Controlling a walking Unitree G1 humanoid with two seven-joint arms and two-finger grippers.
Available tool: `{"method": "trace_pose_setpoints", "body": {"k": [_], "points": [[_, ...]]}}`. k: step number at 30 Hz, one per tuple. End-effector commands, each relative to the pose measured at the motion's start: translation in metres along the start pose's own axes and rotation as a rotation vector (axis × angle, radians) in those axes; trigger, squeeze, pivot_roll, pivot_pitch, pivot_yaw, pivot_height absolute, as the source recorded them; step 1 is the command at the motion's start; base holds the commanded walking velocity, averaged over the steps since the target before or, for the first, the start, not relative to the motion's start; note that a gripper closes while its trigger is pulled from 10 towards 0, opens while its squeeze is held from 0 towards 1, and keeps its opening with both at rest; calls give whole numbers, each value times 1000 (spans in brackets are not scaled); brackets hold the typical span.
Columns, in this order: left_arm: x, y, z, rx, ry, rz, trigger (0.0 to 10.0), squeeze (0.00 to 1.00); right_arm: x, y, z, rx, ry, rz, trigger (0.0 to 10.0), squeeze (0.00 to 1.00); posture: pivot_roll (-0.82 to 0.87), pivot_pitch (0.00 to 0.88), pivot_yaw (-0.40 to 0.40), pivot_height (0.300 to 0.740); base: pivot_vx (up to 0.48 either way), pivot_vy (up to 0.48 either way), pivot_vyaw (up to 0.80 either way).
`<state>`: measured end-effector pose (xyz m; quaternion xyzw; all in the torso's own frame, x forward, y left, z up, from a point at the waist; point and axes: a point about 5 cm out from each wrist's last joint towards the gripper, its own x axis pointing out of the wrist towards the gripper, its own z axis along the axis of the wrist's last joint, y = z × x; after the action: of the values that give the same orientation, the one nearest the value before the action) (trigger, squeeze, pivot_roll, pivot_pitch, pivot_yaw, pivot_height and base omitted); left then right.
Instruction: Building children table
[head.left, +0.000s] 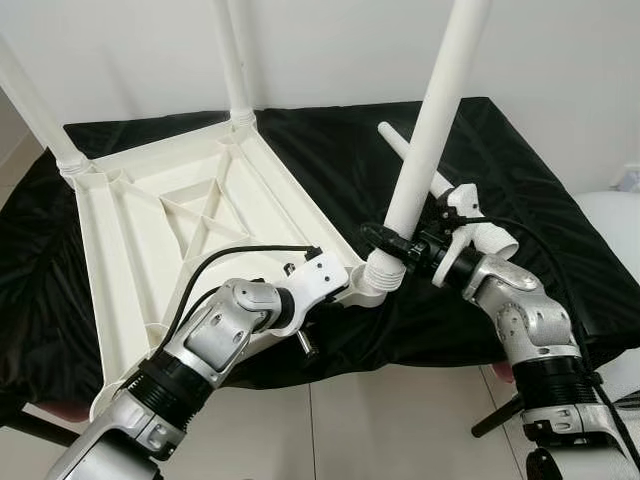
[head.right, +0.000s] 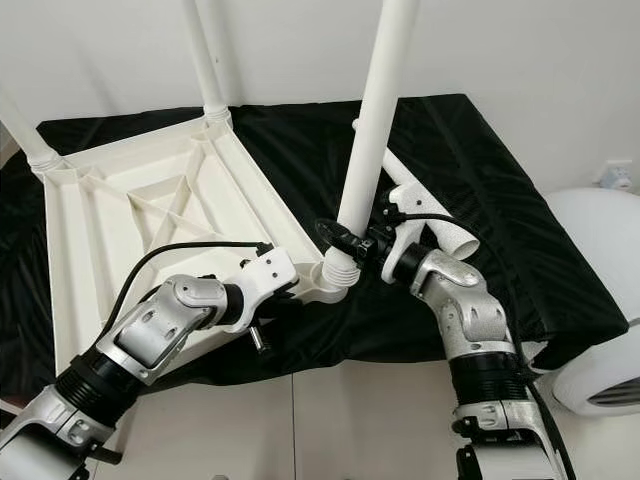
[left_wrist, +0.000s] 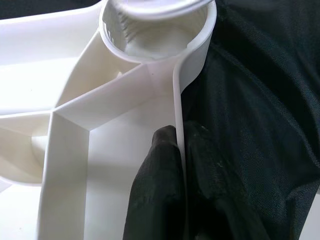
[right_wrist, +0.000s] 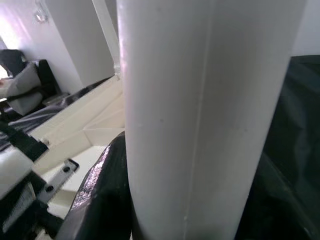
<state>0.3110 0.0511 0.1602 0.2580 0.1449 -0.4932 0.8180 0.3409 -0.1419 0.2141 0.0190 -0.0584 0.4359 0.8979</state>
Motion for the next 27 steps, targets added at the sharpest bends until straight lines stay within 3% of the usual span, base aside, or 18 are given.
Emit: {"method": "trace_pose_setpoints", "body": {"k": [1,27], "points": [[1,-7,-2,32,29,-11,10000,0,5,3,1,-27,0,32,10000,0,-80,114,41,740,0,0,0],[0,-9,-1,44,30,-17,10000,0,-7,4,-26,-75,104,46,10000,0,-85,128,47,740,0,0,0]]}}
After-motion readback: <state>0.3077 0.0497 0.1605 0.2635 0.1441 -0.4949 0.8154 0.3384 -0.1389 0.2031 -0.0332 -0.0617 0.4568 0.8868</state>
